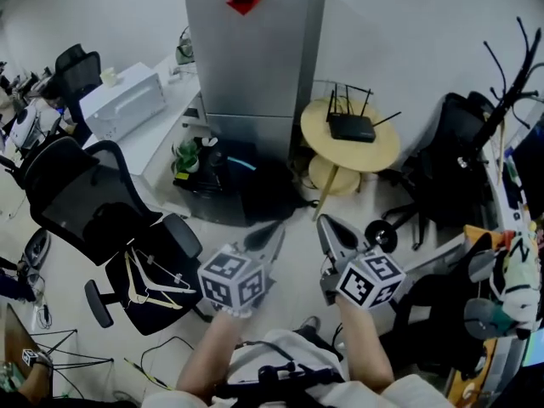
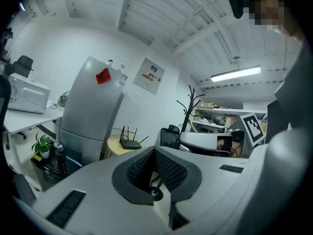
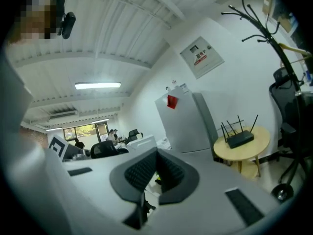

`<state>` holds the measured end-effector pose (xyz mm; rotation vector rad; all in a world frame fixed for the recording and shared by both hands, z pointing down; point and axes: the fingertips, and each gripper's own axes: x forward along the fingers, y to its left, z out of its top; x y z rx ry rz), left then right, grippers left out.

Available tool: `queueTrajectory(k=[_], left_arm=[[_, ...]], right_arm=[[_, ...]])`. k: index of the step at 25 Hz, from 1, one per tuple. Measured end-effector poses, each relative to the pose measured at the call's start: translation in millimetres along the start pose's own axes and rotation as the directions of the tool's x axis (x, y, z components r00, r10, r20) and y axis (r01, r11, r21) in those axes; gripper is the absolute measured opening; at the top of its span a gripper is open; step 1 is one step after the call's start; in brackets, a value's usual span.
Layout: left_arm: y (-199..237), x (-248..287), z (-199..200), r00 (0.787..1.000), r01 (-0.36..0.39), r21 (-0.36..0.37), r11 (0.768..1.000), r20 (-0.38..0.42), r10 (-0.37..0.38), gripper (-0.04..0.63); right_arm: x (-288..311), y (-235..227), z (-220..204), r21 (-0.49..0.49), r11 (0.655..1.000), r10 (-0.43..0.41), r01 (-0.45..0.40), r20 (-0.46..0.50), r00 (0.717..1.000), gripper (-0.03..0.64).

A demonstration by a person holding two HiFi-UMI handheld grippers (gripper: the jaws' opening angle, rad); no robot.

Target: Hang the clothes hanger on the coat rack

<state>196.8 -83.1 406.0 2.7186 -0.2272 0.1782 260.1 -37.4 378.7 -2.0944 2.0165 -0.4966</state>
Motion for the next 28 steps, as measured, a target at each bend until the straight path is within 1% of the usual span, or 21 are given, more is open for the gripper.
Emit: queueTrajectory(k=[5, 9, 12, 18, 28], left_arm=[[14.3, -23.3, -27.5, 0.999, -0.021, -0.040, 0.999, -0.038, 0.020, -0.008], [13.4, -26.5, -37.4, 0.999, -0.015, -0.044, 0.999, -0.052, 0.013, -0.008], [8.7, -30.1, -41.2, 0.998, 0.000, -0.047, 0.999, -0.056, -0.002, -0.008], [-6.0, -33.1, -43.8, 0.998, 0.028, -0.045, 0.999, -0.055, -0.030, -0.008], [-30.6, -30.9, -51.8, 0.997, 0.056, -0.048, 0.997, -0.056, -0.058, -0.008]], right_arm=[[0.2, 9.6, -49.3, 0.020, 0.998, -0.057, 0.059, -0.078, 0.995, -0.003], [-5.9, 5.7, -67.9, 0.019, 0.995, -0.096, 0.098, -0.106, 0.990, -0.003], [-13.3, 9.0, -74.4, 0.019, 0.993, -0.111, 0.114, -0.110, 0.988, -0.003], [-22.0, 18.8, -79.7, 0.017, 0.994, -0.107, 0.110, -0.118, 0.987, -0.003], [-47.3, 16.1, -80.4, 0.011, 0.992, -0.126, 0.128, -0.117, 0.985, -0.003]])
